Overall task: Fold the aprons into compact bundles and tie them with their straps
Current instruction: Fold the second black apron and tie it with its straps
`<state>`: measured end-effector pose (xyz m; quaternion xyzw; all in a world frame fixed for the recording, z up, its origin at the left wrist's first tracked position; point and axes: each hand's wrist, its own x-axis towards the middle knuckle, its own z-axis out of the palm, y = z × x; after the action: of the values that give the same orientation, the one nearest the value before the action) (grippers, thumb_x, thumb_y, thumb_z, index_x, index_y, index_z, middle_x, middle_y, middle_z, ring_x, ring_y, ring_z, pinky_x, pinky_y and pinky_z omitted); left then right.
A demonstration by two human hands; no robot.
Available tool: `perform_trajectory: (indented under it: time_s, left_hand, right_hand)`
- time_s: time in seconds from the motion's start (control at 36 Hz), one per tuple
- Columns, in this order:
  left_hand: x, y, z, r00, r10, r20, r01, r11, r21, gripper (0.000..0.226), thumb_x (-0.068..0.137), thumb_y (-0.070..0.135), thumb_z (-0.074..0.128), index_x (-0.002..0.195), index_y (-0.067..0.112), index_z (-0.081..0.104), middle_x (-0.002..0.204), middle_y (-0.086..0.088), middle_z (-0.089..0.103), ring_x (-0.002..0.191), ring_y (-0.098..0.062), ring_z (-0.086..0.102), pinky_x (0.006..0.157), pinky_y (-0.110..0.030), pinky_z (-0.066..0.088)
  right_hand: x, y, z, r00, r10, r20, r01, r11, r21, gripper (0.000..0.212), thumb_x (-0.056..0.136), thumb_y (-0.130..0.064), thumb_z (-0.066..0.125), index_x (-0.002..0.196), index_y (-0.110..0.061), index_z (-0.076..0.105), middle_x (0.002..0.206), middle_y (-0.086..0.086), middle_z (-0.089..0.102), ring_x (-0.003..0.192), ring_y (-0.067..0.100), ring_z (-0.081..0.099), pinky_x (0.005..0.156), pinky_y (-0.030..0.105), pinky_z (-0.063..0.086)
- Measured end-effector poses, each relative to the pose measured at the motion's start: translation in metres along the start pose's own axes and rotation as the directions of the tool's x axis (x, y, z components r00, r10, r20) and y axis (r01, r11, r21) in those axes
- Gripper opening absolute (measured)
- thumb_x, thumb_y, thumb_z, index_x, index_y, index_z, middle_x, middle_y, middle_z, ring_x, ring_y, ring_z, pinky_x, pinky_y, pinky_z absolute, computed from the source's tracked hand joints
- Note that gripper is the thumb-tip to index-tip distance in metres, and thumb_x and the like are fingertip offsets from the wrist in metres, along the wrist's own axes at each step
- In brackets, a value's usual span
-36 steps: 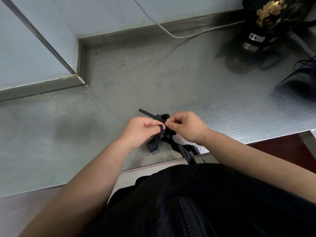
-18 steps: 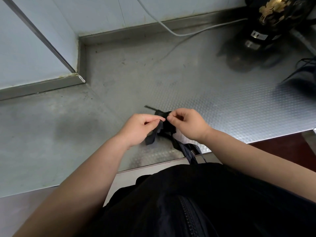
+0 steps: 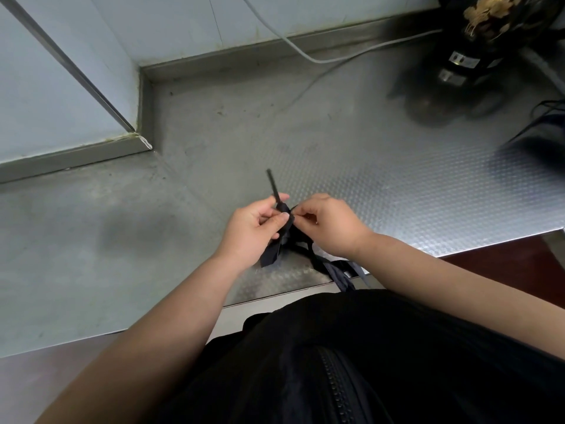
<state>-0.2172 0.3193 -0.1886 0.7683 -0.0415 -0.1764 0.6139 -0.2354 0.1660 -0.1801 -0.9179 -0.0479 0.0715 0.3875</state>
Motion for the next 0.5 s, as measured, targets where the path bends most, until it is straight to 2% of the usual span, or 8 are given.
perform_trajectory:
  time_s: [0.06, 0.14, 0.25, 0.31, 0.36, 0.42, 0.5]
  left_hand:
    - [-0.0003, 0.0003, -0.0002, 1.0, -0.013, 0.01, 0.013, 1.0, -0.01, 0.03, 0.09, 0.0, 0.056, 0.092, 0.03, 0.062, 0.073, 0.007, 0.058, 0.061, 0.007, 0.056, 0.057, -0.011, 0.047]
    - [0.0001, -0.0003, 0.0016, 0.997, -0.069, -0.028, 0.066, 0.993, -0.1, 0.023, 0.091, 0.001, 0.055, 0.082, 0.021, 0.061, 0.08, 0.003, 0.062, 0.065, 0.003, 0.058, 0.056, -0.012, 0.047]
    - [0.0033, -0.0016, 0.003, 0.991, -0.129, -0.019, 0.124, 0.977, -0.175, 0.024, 0.09, -0.002, 0.055, 0.081, 0.02, 0.062, 0.075, 0.004, 0.065, 0.065, -0.008, 0.058, 0.058, -0.017, 0.049]
    - [0.004, -0.0014, 0.0035, 0.992, -0.126, -0.019, 0.122, 0.98, -0.16, 0.025, 0.089, -0.001, 0.057, 0.082, 0.022, 0.062, 0.069, 0.011, 0.065, 0.063, -0.004, 0.059, 0.061, -0.019, 0.049]
    - [0.0033, -0.0019, 0.0036, 0.994, -0.102, -0.03, 0.098, 0.988, -0.118, 0.024, 0.089, 0.001, 0.059, 0.081, 0.024, 0.061, 0.066, 0.013, 0.064, 0.06, 0.001, 0.056, 0.061, -0.017, 0.048]
    - [0.002, -0.0028, 0.0032, 0.996, -0.079, -0.036, 0.075, 0.993, -0.086, 0.022, 0.089, 0.004, 0.06, 0.08, 0.024, 0.061, 0.071, 0.01, 0.061, 0.058, 0.004, 0.054, 0.06, -0.016, 0.047]
    - [0.0005, -0.0049, 0.0015, 0.996, -0.084, -0.04, 0.082, 0.995, -0.063, 0.019, 0.089, 0.009, 0.061, 0.08, 0.025, 0.062, 0.076, 0.007, 0.061, 0.06, 0.002, 0.053, 0.063, -0.021, 0.047]
  right_hand:
    - [0.0009, -0.0001, 0.0001, 1.0, -0.023, -0.001, 0.023, 0.999, -0.034, 0.018, 0.09, -0.014, 0.06, 0.101, -0.006, 0.072, 0.094, 0.011, 0.063, 0.088, 0.02, 0.056, 0.072, 0.014, 0.03]
    - [0.0013, 0.0007, 0.001, 0.999, -0.037, 0.0, 0.037, 0.999, -0.033, 0.02, 0.087, -0.02, 0.065, 0.102, -0.009, 0.073, 0.092, 0.008, 0.064, 0.089, 0.02, 0.059, 0.076, 0.019, 0.038]
    - [0.0015, 0.0011, -0.0002, 1.0, 0.021, 0.0, -0.021, 0.996, 0.086, 0.024, 0.089, -0.032, 0.063, 0.091, -0.01, 0.073, 0.087, 0.003, 0.064, 0.084, 0.014, 0.056, 0.079, 0.024, 0.043]
    - [0.0033, -0.0007, -0.0022, 0.996, 0.087, 0.024, -0.089, 0.989, 0.116, 0.031, 0.093, -0.033, 0.056, 0.074, -0.011, 0.067, 0.071, -0.002, 0.056, 0.068, 0.01, 0.05, 0.065, 0.017, 0.04]
    - [0.0059, -0.0013, -0.0026, 0.982, 0.185, 0.029, -0.188, 0.972, 0.144, 0.043, 0.096, -0.031, 0.052, 0.056, -0.015, 0.048, 0.055, -0.005, 0.041, 0.053, 0.008, 0.038, 0.051, 0.015, 0.032]
    - [0.0081, -0.0016, -0.0005, 0.966, 0.258, 0.006, -0.254, 0.949, 0.188, 0.043, 0.095, -0.032, 0.053, 0.056, -0.015, 0.044, 0.053, -0.005, 0.039, 0.051, 0.007, 0.035, 0.047, 0.015, 0.03]
    - [0.0066, -0.0008, 0.0049, 0.979, 0.192, -0.072, -0.181, 0.973, 0.141, 0.029, 0.093, -0.031, 0.058, 0.071, -0.012, 0.059, 0.06, -0.007, 0.05, 0.056, 0.004, 0.042, 0.052, 0.012, 0.032]
